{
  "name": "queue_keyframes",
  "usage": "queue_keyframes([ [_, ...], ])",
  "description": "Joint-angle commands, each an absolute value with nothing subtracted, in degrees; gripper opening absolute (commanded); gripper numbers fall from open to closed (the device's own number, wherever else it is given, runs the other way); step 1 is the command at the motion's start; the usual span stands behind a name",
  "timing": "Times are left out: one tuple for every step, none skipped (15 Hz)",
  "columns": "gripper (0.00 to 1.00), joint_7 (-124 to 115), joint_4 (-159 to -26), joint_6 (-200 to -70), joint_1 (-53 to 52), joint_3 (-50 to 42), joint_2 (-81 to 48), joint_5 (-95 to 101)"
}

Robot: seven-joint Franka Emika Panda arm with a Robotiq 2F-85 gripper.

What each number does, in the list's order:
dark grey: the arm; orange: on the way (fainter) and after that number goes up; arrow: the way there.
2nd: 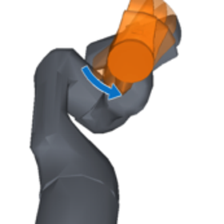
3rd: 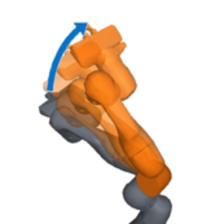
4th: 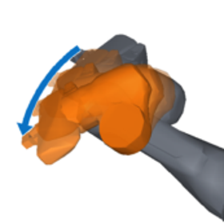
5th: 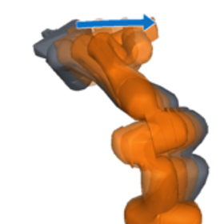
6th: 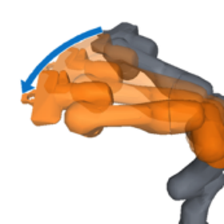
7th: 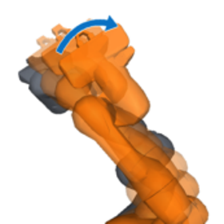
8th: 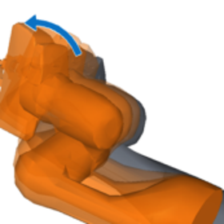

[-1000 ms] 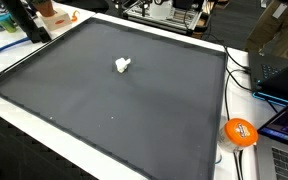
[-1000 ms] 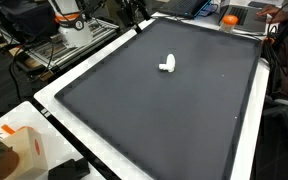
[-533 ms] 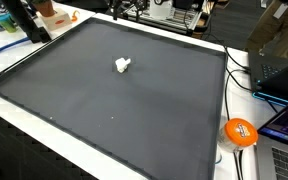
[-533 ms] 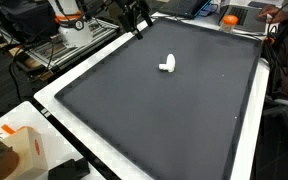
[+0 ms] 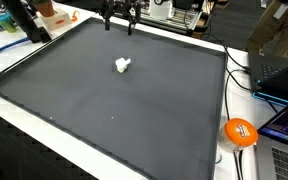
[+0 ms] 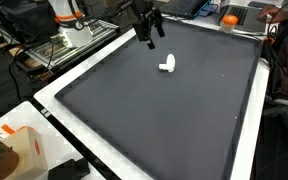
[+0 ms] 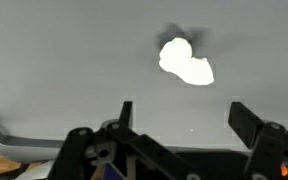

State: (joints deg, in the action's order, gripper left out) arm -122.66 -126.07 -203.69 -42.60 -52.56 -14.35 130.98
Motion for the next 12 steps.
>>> queue_keyframes([
  [0.96, -126.9, -120.51, -207.13, -43.48, -52.87, -22.16, 130.33],
  [0.95, -127.83, -119.29, -207.77, -43.73, -52.64, -24.06, 130.29],
  [0.94, -128.72, -118.28, -208.38, -44.03, -52.62, -25.72, 130.45],
  [0.91, -129.36, -117.38, -209.05, -44.11, -52.45, -27.09, 130.49],
  [0.9, -129.88, -116.61, -209.19, -44.05, -52.18, -28.35, 130.3],
  [0.89, -129.98, -115.89, -209.3, -43.47, -51.5, -29.36, 129.71],
  [0.88, -130.25, -115.14, -209.39, -43.08, -50.89, -30.28, 129.26],
  [0.85, -130.83, -114.24, -209.71, -43.02, -50.6, -31.48, 129.13],
  [0.83, -131.16, -113.44, -210.33, -42.8, -50.15, -32.5, 128.87],
  [0.83, -131.47, -112.68, -210.53, -42.69, -49.84, -33.41, 128.7],
  [0.82, -131.7, -112.08, -210.36, -42.39, -49.44, -34.18, 128.32],
  [0.82, -132.21, -111.23, -210.5, -42.24, -49.32, -35.25, 128.09],
])
